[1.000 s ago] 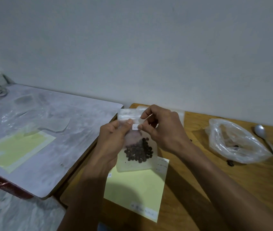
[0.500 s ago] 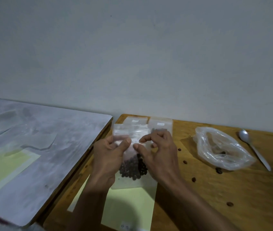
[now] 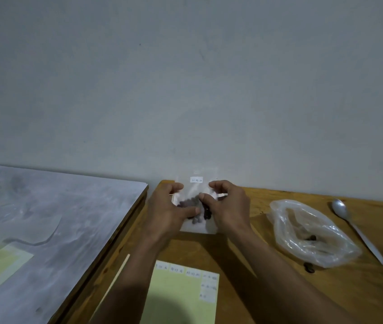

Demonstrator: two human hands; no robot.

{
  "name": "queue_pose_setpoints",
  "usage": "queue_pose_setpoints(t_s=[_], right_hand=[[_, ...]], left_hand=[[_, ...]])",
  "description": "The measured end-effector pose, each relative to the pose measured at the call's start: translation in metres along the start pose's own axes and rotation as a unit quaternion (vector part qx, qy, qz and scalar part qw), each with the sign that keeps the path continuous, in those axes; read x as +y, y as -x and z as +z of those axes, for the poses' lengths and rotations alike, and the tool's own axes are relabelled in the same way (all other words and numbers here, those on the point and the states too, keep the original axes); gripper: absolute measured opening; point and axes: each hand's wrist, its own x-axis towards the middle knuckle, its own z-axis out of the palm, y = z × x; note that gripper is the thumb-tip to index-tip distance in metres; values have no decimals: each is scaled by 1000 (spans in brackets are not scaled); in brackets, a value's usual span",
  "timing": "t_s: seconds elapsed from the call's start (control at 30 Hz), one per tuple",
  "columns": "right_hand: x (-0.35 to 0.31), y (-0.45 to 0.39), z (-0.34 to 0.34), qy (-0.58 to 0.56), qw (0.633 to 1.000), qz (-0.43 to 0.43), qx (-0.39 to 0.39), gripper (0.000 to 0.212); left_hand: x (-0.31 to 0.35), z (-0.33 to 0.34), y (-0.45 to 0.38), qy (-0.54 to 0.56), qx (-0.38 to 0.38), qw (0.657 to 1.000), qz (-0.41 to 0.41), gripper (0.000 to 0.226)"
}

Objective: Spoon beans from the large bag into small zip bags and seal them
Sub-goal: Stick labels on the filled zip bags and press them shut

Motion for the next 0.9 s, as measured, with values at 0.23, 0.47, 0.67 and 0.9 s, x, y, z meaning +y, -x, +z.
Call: queue_pose_setpoints(t_s=[0.23,0.47,0.67,0.9], right_hand=[[21,-49,33,190,981,11,-36,48],[36,-56,41,334,937,23,-103,40],[31,-24,12,239,967,-38,-79,29],[41,96,-58,246,953,-94,-149,14]], left_hand=[[-15,20,-55,-121,-16,992,11,75],[-32,34,-66,-240,-27,970,2,61],[-33,32,-46,-191,47,979,59,44],[-21,58,29,-158,2,980,124,33]])
